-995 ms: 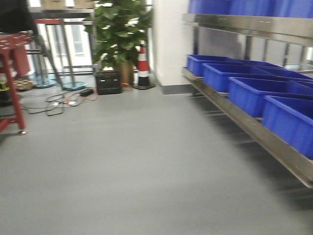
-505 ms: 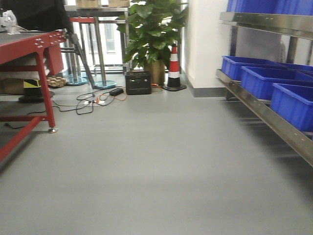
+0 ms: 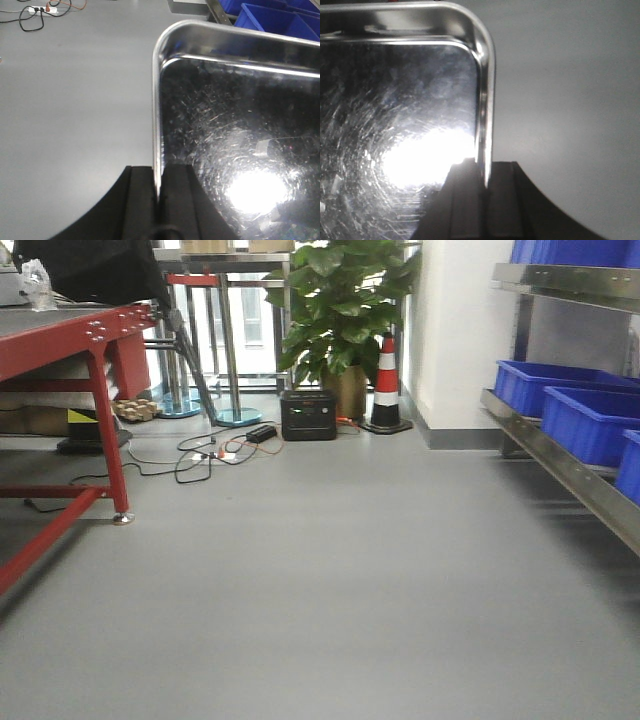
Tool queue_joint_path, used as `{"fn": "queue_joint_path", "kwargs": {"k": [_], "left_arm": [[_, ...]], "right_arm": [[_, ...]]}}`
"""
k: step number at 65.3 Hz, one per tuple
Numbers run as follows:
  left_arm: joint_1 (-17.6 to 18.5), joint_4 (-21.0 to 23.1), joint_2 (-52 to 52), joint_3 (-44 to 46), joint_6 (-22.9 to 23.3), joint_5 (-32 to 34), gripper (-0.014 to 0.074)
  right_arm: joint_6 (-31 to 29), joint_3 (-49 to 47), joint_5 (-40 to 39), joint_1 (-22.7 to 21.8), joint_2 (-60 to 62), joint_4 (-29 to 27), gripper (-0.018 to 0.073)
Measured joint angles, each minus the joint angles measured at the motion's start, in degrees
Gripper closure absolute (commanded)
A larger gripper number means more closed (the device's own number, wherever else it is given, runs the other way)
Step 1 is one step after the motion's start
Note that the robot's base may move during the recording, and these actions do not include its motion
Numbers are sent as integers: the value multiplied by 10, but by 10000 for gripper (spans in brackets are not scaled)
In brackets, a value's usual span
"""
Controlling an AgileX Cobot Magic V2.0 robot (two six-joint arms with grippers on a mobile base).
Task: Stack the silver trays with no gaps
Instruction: 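Drive the base away from the rack holding the tray in both grippers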
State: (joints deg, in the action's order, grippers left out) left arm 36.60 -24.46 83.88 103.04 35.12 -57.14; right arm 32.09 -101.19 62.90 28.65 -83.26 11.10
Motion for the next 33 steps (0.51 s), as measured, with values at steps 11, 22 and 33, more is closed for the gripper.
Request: {"fn": "queue_joint_path", "kwargs": {"k": [11, 22, 33], "left_arm": [[0, 0, 0, 0, 0, 0, 613], [0, 0, 0, 0, 0, 0, 613], [0, 0, 0, 0, 0, 1, 613]], "right_arm": [[0, 0, 0, 0, 0, 0, 627], [0, 0, 0, 0, 0, 0, 627], [0, 0, 0, 0, 0, 0, 627]]}}
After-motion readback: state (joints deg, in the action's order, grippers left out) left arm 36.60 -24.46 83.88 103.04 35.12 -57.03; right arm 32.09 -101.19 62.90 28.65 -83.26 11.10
